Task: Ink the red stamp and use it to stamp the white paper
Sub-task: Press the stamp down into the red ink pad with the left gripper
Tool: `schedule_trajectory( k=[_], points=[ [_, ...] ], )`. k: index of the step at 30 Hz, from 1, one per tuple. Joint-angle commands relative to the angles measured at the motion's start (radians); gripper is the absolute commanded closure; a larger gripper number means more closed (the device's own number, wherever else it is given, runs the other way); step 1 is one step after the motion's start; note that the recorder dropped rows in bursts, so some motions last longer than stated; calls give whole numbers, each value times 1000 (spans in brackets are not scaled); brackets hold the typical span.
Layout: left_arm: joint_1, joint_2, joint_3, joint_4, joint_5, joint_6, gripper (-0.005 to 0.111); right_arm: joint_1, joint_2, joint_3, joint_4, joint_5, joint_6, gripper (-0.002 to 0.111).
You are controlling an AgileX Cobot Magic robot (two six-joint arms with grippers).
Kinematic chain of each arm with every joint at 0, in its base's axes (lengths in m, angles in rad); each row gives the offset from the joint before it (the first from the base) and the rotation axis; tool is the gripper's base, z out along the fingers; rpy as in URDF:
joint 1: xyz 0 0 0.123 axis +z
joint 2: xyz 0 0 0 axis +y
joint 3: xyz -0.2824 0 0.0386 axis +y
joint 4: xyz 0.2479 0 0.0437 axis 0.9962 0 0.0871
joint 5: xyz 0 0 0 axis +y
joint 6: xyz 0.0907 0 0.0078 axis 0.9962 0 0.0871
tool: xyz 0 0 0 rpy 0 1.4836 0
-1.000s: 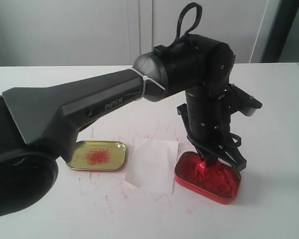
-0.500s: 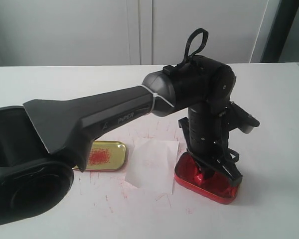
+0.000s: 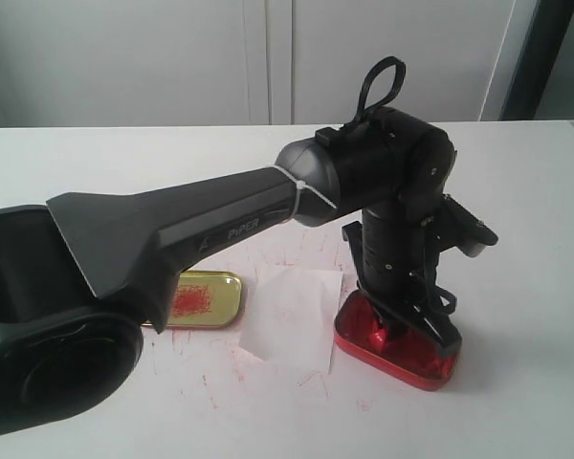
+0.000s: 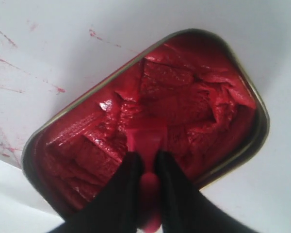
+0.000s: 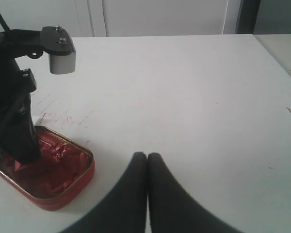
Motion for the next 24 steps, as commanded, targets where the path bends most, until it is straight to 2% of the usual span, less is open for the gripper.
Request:
schedule_trajectory(
  k=[1,24],
  points=[
    [-4,13,-4,61,-1,7,107,-3,-4,4,-7,-13,1,108],
    [-4,138,-2,44,27,9,107,-3,-4,4,-7,-13,1,108]
  ],
)
